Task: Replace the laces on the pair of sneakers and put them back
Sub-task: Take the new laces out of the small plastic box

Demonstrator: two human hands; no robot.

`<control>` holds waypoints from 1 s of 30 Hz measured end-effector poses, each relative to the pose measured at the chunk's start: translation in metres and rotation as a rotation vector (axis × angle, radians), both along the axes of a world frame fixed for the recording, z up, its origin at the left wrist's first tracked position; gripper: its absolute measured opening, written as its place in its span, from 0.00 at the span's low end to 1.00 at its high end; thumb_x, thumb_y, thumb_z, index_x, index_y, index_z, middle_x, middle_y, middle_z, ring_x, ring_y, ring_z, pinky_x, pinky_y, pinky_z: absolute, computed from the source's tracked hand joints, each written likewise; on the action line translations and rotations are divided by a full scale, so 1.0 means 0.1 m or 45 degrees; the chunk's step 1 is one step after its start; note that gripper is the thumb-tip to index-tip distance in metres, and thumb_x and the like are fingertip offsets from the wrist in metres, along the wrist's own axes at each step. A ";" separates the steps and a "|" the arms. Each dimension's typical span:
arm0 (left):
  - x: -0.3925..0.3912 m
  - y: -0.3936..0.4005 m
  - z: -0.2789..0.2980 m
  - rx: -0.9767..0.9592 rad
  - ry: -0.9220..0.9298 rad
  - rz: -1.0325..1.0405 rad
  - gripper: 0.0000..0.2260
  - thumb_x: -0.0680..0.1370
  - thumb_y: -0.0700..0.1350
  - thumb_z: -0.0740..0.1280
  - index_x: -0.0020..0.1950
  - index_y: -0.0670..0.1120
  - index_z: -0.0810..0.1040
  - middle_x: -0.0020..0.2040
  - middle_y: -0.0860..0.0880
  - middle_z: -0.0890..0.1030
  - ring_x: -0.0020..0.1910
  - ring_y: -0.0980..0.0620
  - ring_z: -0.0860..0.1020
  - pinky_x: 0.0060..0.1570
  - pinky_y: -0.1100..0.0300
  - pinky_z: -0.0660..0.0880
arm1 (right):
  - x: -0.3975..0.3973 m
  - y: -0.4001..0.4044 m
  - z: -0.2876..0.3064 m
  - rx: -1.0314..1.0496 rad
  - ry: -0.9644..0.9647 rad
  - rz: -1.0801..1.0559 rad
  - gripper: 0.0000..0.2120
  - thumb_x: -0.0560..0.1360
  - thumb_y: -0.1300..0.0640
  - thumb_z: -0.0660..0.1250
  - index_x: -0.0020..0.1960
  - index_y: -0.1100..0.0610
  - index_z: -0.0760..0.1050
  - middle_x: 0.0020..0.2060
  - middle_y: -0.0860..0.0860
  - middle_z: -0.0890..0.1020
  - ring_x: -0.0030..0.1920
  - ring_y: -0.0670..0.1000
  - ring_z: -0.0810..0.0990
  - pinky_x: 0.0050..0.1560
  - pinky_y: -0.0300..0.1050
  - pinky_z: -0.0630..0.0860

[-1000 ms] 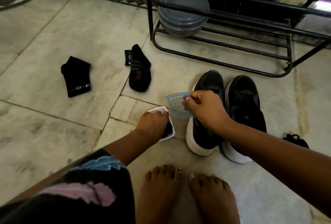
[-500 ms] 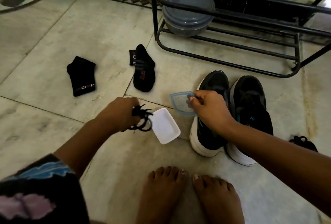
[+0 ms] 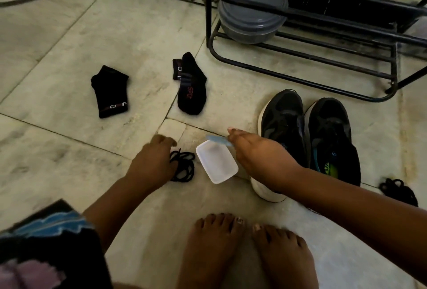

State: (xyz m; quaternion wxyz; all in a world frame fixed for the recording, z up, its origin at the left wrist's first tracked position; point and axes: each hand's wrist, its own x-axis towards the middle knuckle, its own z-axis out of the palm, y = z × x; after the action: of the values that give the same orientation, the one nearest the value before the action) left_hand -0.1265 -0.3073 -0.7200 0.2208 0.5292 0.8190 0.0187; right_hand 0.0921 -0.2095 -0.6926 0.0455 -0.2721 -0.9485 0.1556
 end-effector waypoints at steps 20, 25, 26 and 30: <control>0.79 0.00 -0.12 0.116 -1.016 0.870 0.12 0.78 0.42 0.67 0.58 0.43 0.70 0.47 0.45 0.79 0.37 0.48 0.83 0.38 0.53 0.81 | -0.08 -0.24 -0.22 -0.005 -0.619 0.478 0.27 0.80 0.66 0.52 0.77 0.61 0.47 0.76 0.60 0.47 0.77 0.58 0.46 0.74 0.51 0.51; 0.78 0.00 -0.14 0.117 -1.044 0.877 0.10 0.78 0.41 0.67 0.55 0.46 0.68 0.47 0.43 0.79 0.36 0.49 0.83 0.34 0.57 0.81 | -0.18 -0.09 -0.18 -0.173 -0.532 0.171 0.27 0.80 0.59 0.58 0.76 0.58 0.53 0.76 0.57 0.52 0.76 0.54 0.51 0.74 0.47 0.53; 0.79 0.01 -0.14 0.107 -1.057 0.901 0.09 0.78 0.41 0.67 0.55 0.45 0.68 0.47 0.42 0.79 0.36 0.48 0.83 0.34 0.56 0.81 | -0.21 -0.03 -0.16 -0.187 -0.517 0.091 0.28 0.80 0.58 0.59 0.76 0.59 0.52 0.76 0.58 0.54 0.75 0.55 0.53 0.73 0.46 0.53; 0.80 0.02 -0.15 0.100 -1.092 0.953 0.10 0.77 0.39 0.68 0.55 0.45 0.69 0.47 0.41 0.80 0.39 0.47 0.82 0.36 0.53 0.81 | -0.26 0.05 -0.15 -0.357 -0.536 -0.136 0.25 0.78 0.54 0.63 0.70 0.62 0.61 0.64 0.60 0.72 0.63 0.58 0.72 0.59 0.47 0.69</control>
State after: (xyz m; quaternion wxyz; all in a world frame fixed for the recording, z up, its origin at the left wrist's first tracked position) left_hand -0.0468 -0.3058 -0.7351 0.4921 0.1560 0.7864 0.3393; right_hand 0.0659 -0.2045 -0.7073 -0.1828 -0.3517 -0.8906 0.2228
